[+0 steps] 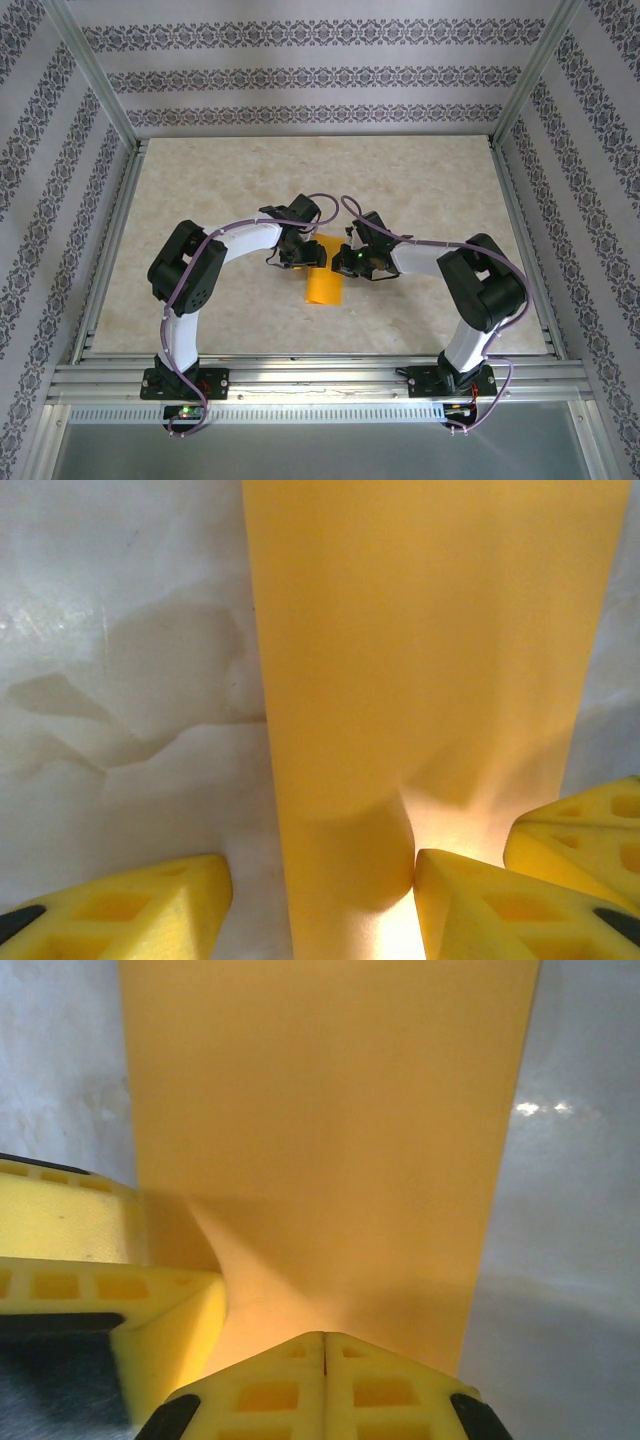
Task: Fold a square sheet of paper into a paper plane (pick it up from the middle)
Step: Hold the square sheet of paper at the center of the table.
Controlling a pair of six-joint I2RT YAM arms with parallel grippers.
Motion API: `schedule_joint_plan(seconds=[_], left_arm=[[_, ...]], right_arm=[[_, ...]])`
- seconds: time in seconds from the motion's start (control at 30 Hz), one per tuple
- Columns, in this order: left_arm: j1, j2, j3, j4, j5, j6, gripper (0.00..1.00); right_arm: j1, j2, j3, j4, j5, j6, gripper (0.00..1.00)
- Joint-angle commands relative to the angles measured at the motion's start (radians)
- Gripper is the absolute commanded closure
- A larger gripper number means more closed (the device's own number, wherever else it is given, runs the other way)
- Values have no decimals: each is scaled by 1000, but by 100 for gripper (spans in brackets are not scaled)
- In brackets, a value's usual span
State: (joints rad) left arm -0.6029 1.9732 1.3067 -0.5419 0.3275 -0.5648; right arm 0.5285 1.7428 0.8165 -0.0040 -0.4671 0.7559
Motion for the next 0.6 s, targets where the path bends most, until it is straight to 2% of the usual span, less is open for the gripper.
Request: schedule_joint_plan(seconds=[0.0,0.3,0.57], left_arm=[[-14,90,-41,49,-44,-4,46],[-14,45,-48,73,-10,-30,45],[7,-139,-97,125,-20,-91,41]], right_arm=[[14,41,-2,-38,20,-24,100],[5,79,20,-193,93,-159,100],[-27,122,129,-356,91,-321,100]])
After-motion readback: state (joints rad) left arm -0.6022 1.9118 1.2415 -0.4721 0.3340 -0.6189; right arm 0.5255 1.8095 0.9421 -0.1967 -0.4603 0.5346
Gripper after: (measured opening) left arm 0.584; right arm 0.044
